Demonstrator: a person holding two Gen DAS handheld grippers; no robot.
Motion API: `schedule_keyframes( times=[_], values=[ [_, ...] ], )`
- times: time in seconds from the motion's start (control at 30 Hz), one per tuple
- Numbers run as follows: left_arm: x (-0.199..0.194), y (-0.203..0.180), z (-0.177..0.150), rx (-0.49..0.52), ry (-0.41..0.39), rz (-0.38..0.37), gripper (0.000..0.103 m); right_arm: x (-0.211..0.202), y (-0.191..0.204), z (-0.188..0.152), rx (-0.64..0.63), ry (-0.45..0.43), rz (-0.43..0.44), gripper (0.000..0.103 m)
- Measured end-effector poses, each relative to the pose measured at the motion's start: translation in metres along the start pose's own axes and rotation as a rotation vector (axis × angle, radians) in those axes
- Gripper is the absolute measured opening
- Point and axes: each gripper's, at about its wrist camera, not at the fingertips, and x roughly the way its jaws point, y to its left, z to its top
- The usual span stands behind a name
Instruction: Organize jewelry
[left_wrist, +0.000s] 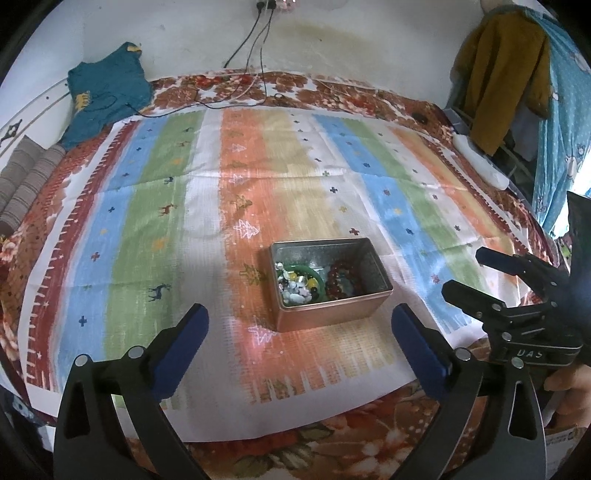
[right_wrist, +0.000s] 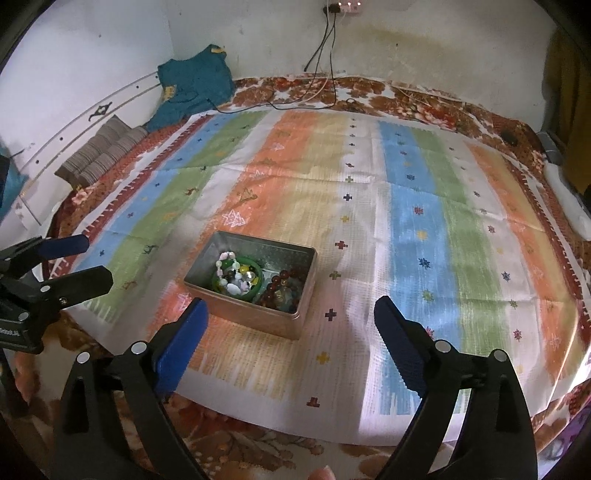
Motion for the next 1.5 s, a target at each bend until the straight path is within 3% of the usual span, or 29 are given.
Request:
schedule_keyframes(
  times=[0.2, 0.37, 1.5],
  values=[
    [-0.009, 0.005, -0.008, -0.036, -0.013, -0.035, 0.097, -0.013, 0.002, -0.006, -0.009, -0.042, -0.004, 0.095],
    [-0.01, -0.004, -0.011, 0.01, -0.029, -0.01, 0.097, -0.02, 0.003, -0.008, -0.008, -0.068, -0.014, 0.096],
    [-0.021, -0.01, -0.016, 0.083, -0.109, 0.004, 0.097, -0.029, 0.011, -0.015, -0.037, -0.087, -0.005, 0.096]
  ],
)
